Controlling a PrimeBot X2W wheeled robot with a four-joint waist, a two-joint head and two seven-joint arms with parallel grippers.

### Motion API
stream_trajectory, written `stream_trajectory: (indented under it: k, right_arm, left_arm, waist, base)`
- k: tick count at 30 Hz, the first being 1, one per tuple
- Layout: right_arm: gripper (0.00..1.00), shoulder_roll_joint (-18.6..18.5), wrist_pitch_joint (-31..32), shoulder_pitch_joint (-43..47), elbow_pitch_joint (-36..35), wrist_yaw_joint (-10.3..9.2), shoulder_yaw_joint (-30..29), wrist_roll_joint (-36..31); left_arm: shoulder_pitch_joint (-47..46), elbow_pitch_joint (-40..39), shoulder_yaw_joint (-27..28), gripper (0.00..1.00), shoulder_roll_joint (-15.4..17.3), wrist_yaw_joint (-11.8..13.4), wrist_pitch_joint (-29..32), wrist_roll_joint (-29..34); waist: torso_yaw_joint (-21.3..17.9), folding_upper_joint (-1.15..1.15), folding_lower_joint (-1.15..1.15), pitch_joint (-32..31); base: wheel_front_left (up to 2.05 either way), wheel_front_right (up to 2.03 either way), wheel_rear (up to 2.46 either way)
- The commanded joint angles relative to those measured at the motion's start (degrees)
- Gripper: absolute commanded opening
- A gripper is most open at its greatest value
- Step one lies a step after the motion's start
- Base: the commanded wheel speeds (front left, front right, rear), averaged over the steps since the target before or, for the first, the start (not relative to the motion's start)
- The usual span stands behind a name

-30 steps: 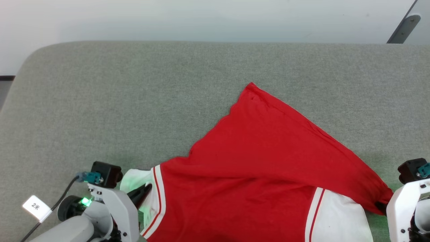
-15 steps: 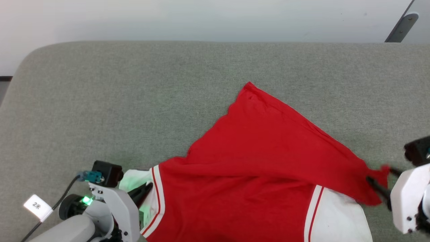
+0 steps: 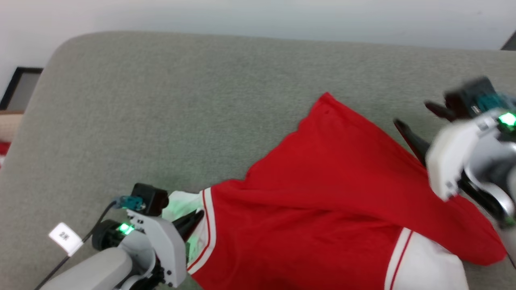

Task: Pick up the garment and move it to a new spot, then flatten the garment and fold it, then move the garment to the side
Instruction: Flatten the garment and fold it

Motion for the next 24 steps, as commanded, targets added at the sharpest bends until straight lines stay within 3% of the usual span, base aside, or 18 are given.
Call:
stream_trajectory:
  k: [1,6,14,22,23,24]
  right_arm:
    - [1.0,1.0,-2.3,-4.2,5.1,-0.09,3.2,0.3]
    - [1.0,3.4,-6.3,-15.8,21.5,-0.09,13.2,1.7]
    - [1.0,5.9,-7.3,-28.5,43.8,-0.09,26.0,4.6]
    - [1.0,7.0,-2.2,-33.1,55.0,-0.09,35.0,12.5]
    - [0.13,7.0,-1.3,-33.3,56.1,-0.09,35.7,13.4]
    - [0.0,7.1,-0.2,-33.3,56.9,-0.1,36.5,14.3]
  left_arm:
    - [-0.9,0.3,-0.1,0.0,-0.8,-0.3,0.0,0.5]
    - [-2.7,1.5,-0.5,0.0,-3.0,-1.5,0.2,1.3]
    - [-5.4,4.8,-1.1,0.0,-6.6,-3.9,-0.1,2.3]
    - [-6.8,8.5,-1.6,0.0,-9.2,-6.2,-0.8,2.8]
    - [-6.9,8.9,-1.6,0.0,-9.4,-6.5,-0.9,2.8]
    - [-6.9,9.3,-1.6,0.0,-9.7,-6.6,-0.9,2.9]
  waist:
    - [1.8,0.0,0.0,1.5]
    - [4.4,0.0,0.0,2.9]
    - [8.3,0.0,0.0,5.3]
    - [10.5,0.0,0.0,6.6]
    - [10.6,0.0,0.0,6.6]
    - [10.6,0.0,0.0,6.6]
  base:
    - [0.0,0.0,0.0]
    - [0.0,0.0,0.0]
    - [0.0,0.0,0.0]
    - [0.0,0.0,0.0]
    - [0.0,0.0,0.0]
    - [0.0,0.0,0.0]
